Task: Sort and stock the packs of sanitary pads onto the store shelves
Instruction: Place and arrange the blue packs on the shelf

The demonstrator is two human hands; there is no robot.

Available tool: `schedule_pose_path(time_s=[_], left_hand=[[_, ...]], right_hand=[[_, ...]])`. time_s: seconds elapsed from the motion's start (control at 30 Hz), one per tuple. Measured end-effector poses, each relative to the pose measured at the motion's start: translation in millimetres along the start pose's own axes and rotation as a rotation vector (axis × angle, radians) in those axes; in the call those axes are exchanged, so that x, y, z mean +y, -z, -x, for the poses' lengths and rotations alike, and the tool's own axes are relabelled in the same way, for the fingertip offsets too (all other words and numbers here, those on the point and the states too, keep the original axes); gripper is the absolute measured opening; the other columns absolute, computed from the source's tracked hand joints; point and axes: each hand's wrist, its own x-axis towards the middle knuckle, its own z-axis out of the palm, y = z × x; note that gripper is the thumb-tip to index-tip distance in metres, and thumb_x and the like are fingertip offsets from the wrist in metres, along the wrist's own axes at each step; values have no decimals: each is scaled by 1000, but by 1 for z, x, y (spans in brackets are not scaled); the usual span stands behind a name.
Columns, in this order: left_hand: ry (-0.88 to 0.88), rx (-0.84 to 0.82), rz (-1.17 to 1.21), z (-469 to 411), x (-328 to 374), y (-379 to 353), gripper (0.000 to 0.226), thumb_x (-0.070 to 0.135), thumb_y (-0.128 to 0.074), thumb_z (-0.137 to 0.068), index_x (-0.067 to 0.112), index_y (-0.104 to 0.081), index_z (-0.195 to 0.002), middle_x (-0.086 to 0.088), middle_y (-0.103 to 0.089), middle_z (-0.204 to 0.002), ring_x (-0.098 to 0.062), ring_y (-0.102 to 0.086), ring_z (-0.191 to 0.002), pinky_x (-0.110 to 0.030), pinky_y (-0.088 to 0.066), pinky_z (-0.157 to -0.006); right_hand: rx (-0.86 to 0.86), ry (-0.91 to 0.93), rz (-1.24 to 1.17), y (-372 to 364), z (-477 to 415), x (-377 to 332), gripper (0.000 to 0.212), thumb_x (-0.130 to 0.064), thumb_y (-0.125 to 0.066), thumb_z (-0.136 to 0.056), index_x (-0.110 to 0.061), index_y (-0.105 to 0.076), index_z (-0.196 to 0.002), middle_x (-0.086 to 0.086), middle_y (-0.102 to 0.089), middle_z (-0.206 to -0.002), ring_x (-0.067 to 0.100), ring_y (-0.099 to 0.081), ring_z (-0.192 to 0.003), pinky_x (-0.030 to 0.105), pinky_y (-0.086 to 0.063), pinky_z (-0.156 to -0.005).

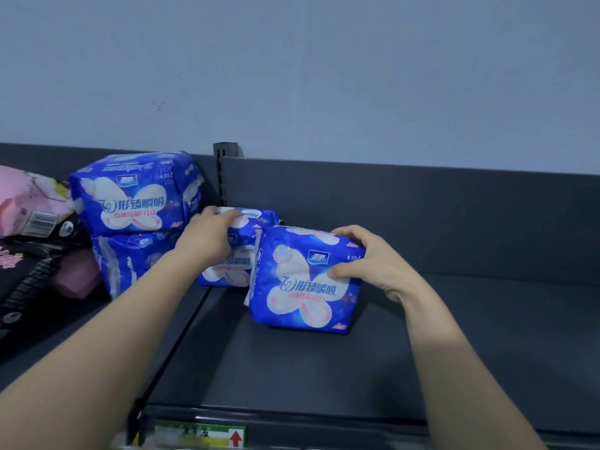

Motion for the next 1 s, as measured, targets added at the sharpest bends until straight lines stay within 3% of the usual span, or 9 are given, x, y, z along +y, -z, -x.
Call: schedule_pose_path(time_s=[0.13,0.23,0.3,0.37,0.43,0.6,0.7,0.83,1.0], left_hand=[[-4,210,66,6,-7,2,61,25,-78,-76,18,-54,-132,-10,-62,-120,-30,-52,-113,-40,-44,-84],[41,246,228,11,-8,-1,57,25,-82,-73,15,-61,-125,-11,-62,-116,-30,-49,-118,-39,-40,-89],[0,232,228,12,-7,-4,50,21,-78,-78,14,-63,-125,-12,-60,-124,-34,-43,-126,-41,-37,-97],[-35,174,193,12,-6,-3,46,10,-66,-88,18,-58,-133,-10,-42,-148,-34,-31,-139,-41,-32,-108],[5,126,229,14,-4,0,52,3,-58,-90,23,-53,-138,-9,-28,-156,-29,-30,-141,-38,-34,-108],[70,374,418,31,-5,-3,49,22,-82,-74,6,-64,-117,-9,-64,-116,-26,-57,-107,-35,-43,-88],[89,434,493,34,-3,-6,35,26,-81,-75,3,-67,-98,-9,-65,-97,-23,-57,-89,-34,-44,-80],[98,441,672,32,4,2,14,17,-76,-80,7,-68,-83,-9,-68,-84,-26,-62,-82,-36,-49,-78],[91,425,786,28,25,7,15,18,-77,-79,8,-65,-77,-4,-66,-81,-20,-58,-76,-34,-48,-74]], right_hand=[[70,5,-122,-1,-1,8,62,6,-81,-67,-22,-59,-118,-3,-65,-113,11,-71,-87,27,-58,-68],[104,-48,-219,-4,-2,15,68,6,-83,-66,-22,-56,-123,-3,-64,-118,14,-71,-92,29,-58,-71],[87,-100,-263,-4,0,17,70,4,-84,-65,-21,-55,-123,0,-67,-115,18,-71,-92,32,-57,-72],[101,-122,-283,-4,2,18,65,2,-86,-64,-16,-56,-119,5,-71,-109,22,-72,-90,35,-58,-73],[148,-116,-286,-5,5,20,59,1,-87,-62,-11,-57,-112,9,-74,-102,24,-73,-87,39,-59,-75],[248,-95,-305,-12,21,19,43,1,-83,-70,-6,-53,-100,8,-75,-93,20,-74,-80,35,-58,-66],[331,-48,-262,-15,32,15,36,-1,-81,-73,-6,-48,-87,9,-75,-88,21,-74,-77,38,-59,-66],[510,5,-211,-12,50,8,41,-2,-82,-73,-10,-42,-72,15,-74,-83,26,-74,-77,47,-57,-67],[692,46,-156,3,85,0,43,-6,-85,-70,-12,-42,-67,17,-71,-80,22,-73,-74,42,-53,-63]])
